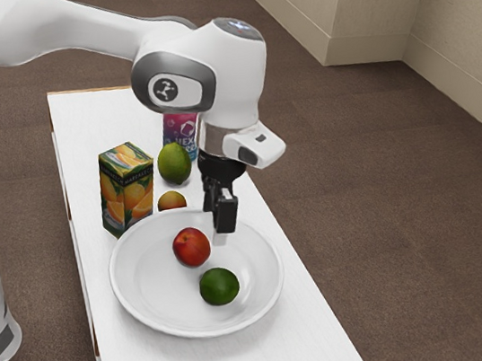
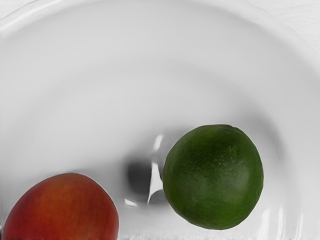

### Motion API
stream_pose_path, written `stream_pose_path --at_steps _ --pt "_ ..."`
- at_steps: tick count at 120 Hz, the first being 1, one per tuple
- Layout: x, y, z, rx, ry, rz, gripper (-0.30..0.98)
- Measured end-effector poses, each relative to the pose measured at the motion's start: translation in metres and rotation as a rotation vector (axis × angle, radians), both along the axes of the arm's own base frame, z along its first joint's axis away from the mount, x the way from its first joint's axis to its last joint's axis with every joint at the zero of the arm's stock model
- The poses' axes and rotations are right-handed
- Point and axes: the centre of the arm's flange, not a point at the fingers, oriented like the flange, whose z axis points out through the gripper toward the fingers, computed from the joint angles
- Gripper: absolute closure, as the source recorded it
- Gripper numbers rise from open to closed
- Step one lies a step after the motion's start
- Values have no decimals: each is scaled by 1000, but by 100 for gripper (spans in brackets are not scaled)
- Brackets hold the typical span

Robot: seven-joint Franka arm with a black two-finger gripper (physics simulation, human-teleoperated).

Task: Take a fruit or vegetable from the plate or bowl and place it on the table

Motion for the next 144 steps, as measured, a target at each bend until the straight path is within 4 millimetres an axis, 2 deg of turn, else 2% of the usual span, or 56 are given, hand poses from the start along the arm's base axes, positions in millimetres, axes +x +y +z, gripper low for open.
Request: stream_pose_path --at_steps 107,118,130,144 --pt "3 5 -11 13 32 3 0" --pt "5 11 -10 14 32 15 0" --pt "4 8 -10 13 33 8 0" --pt "-4 -8 -13 10 45 -27 0"
